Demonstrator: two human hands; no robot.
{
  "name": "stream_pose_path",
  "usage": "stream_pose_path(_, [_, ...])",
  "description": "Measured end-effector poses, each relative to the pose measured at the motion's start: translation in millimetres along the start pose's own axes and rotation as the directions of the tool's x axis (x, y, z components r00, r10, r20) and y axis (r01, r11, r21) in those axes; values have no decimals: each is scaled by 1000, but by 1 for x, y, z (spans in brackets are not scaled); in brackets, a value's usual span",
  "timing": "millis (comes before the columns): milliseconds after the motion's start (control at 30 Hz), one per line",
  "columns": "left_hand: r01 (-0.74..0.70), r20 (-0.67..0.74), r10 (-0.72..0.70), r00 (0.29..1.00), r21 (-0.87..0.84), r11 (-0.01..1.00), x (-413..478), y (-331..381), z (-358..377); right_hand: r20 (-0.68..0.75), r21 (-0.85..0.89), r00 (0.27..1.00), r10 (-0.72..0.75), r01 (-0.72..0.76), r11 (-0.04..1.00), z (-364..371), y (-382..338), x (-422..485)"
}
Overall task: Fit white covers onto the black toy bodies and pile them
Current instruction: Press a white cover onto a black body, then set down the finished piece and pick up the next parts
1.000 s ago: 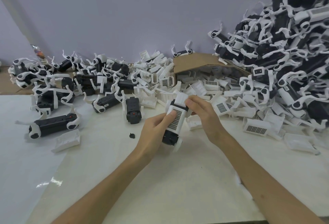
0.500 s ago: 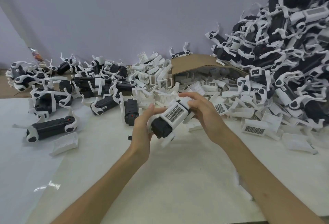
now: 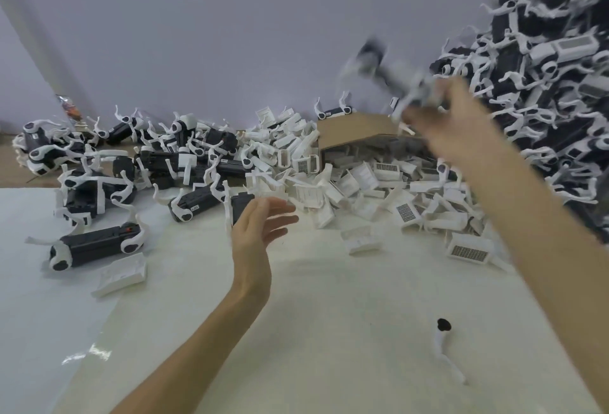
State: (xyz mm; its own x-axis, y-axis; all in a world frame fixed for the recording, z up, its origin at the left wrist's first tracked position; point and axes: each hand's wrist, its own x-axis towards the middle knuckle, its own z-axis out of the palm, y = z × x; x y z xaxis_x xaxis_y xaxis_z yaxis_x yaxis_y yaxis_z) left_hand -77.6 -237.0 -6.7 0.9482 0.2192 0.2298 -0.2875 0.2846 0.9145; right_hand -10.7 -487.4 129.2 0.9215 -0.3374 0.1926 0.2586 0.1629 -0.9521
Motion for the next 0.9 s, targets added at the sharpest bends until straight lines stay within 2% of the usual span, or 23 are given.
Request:
stream_pose_path(100, [-114, 50, 110, 993, 82, 990, -6, 1, 2, -84, 160, 995, 60, -46, 986, -6, -31, 37])
stream_pose_path(200, [-285, 46, 282, 958, 227, 931, -10, 0, 0, -209, -46, 976, 64, -76, 996, -6, -73, 60])
stream_pose_path(267, [-382, -12, 434, 901, 452, 806, -8, -3, -3, -291, -126, 954, -70, 34, 991, -6, -85, 57])
stream_pose_path(300, [-395, -25, 508, 861, 597, 698, -5, -4, -5, -258, -164, 954, -151, 111, 980, -5, -75, 46])
stream_pose_path(333, [-364, -34, 548, 836, 713, 599, 0, -5, -7, -146, -227, 970, -196, 160, 961, -3, -51, 30])
stream_pose_path(367, [-306, -49, 542, 839, 781, 544, 5, -6, -9, 5, -341, 986, -164, 156, 927, 0, -17, 12])
stream_pose_path(400, [-237, -75, 498, 864, 813, 533, 10, -7, -13, 145, -466, 986, -86, 144, 873, 3, 21, -8])
stream_pose_path(467, [-79, -141, 330, 933, 816, 573, 19, -9, -23, 322, -660, 941, 104, 145, 737, 2, 88, -41])
stream_pose_path(533, [39, -156, 143, 977, 796, 603, 26, -11, -31, 372, -759, 900, 228, 153, 633, 0, 133, -58])
stream_pose_path(600, [50, -120, 85, 989, 819, 572, 30, -12, -35, 410, -832, 887, 213, 268, 486, 1, 152, -64])
stream_pose_path(633, [32, -97, 91, 991, 836, 547, 32, -13, -36, 426, -837, 888, 175, 313, 448, 3, 155, -67])
stream_pose_path(733, [-7, -67, 118, 991, 840, 542, 31, -15, -31, 444, -815, 891, 96, 357, 457, 5, 157, -73])
stream_pose_path(900, [23, -120, 96, 988, 732, 681, 28, -18, -28, 421, -789, 905, 58, 335, 515, 2, 151, -72])
